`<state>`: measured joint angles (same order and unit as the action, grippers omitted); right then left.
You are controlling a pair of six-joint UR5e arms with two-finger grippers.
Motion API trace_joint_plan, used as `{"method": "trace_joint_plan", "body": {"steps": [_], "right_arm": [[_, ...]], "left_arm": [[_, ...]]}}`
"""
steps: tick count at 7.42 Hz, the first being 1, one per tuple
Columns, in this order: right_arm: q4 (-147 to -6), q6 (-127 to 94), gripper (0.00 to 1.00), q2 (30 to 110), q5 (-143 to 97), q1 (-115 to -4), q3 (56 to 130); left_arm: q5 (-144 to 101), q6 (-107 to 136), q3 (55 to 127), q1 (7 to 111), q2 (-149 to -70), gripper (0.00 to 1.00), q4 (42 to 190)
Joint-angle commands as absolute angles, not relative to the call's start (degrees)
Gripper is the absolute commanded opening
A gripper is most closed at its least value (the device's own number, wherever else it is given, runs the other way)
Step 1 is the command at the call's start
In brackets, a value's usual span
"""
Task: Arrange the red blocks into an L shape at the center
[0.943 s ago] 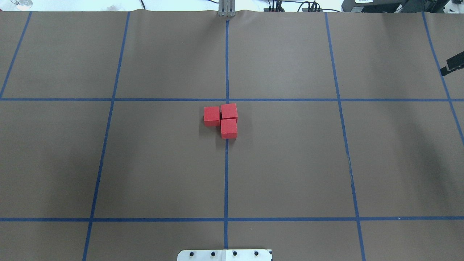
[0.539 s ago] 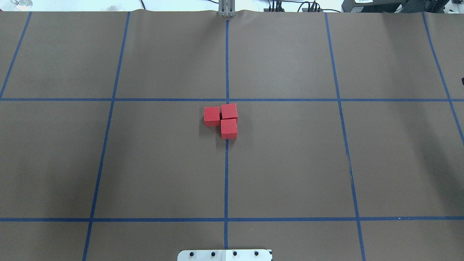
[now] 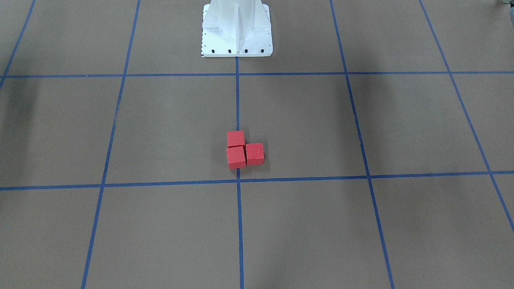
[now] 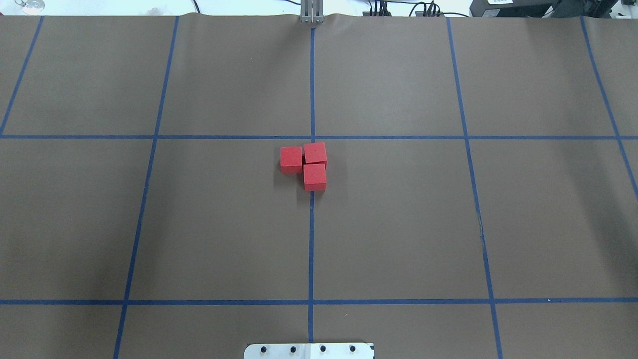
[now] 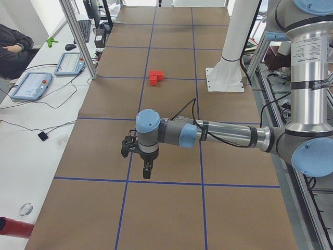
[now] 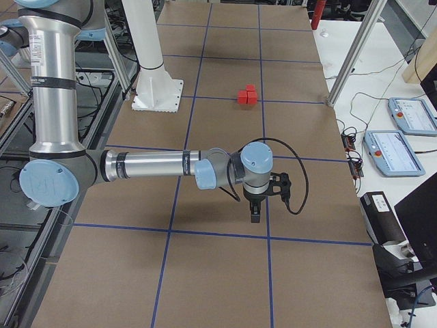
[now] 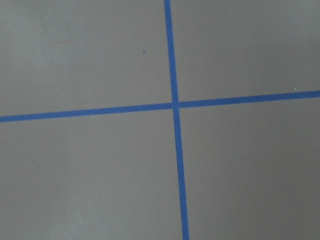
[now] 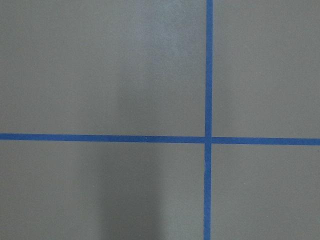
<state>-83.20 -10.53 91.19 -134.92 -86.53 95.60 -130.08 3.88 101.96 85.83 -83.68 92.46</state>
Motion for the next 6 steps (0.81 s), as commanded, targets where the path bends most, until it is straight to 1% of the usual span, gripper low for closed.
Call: {"method": "trace_joint_plan", "body": {"steps": [1, 3, 6], "right_arm": [[-91.5, -5.3, 0.99, 91.1, -134.9, -88.8, 97.7], [-99.2, -4.5, 0.99, 91.6, -134.9, -89.6, 102.6], [-99.1, -1.1, 0.99, 94.1, -134.7, -89.9, 102.1]], "left_arm": [[-131.4, -2.7, 102.6, 85.9, -82.1, 1.00, 91.6], [-131.4, -2.6, 101.9, 85.8, -82.1, 1.00, 91.7], [-131.4, -2.6, 101.8, 85.8, -82.0, 1.00, 91.8]]}}
